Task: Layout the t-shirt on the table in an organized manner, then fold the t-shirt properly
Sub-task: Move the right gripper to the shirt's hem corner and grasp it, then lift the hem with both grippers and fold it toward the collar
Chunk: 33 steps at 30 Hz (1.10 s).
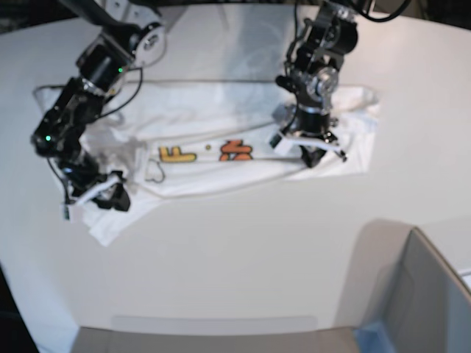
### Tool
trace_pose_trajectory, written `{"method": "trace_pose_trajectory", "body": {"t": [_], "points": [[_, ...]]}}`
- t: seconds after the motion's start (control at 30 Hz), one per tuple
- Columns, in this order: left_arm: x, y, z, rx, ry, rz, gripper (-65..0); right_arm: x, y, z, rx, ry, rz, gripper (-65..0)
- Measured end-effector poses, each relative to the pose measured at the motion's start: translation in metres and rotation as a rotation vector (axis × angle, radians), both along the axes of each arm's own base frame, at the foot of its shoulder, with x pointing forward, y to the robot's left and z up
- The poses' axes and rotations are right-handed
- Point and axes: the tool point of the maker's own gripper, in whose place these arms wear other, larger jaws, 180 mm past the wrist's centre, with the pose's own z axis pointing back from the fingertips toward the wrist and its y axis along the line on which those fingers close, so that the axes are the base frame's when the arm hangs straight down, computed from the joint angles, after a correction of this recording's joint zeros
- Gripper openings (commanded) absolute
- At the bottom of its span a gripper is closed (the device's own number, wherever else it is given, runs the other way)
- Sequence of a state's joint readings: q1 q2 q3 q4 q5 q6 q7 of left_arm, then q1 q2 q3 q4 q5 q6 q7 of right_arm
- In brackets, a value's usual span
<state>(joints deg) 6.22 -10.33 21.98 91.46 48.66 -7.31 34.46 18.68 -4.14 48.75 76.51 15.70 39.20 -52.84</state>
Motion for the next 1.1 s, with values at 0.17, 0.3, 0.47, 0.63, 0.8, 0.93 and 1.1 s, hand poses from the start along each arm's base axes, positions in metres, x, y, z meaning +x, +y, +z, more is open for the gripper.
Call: {"method": "trace_pose_trajectory", "body": {"t": [0.17,0.3,0.47,0.63,0.8,0.93,1.1], "points": [[-0.001,0.0,-0.002,0.002,0.006,0.001,-65.0,-0.001,-0.01,-0.008,-0.001,0.024,0.0,-36.3],[-0.001,0.001,-0.003,0.003,0.009,0.0,-65.0,0.002,-0.015,-0.016,0.024,0.012,-0.021,-36.3],[-0.001,0.001,-0.004,0.003,0.009,0.0,-65.0,0.002,-0.009,-0.034,0.078,0.042,-0.018,-36.3],[-0.001,0.001,-0.004,0.003,0.011,0.001,-65.0,0.01,-0.01,-0.037,0.107,0.049,-0.018,-36.3],[-0.001,0.001,-0.004,0.004,0.01,0.001,-65.0,0.02,-0.016,-0.031,0.139,-0.008,-0.049,-36.3],[-0.001,0.001,-0.004,0.004,0.01,0.001,-65.0,0.022,-0.018,-0.039,0.143,0.028,-0.04,-36.3],[-0.001,0.0,-0.004,0.003,0.01,0.0,-65.0,0.034,-0.009,-0.033,0.138,0.023,0.005,-36.3]]}}
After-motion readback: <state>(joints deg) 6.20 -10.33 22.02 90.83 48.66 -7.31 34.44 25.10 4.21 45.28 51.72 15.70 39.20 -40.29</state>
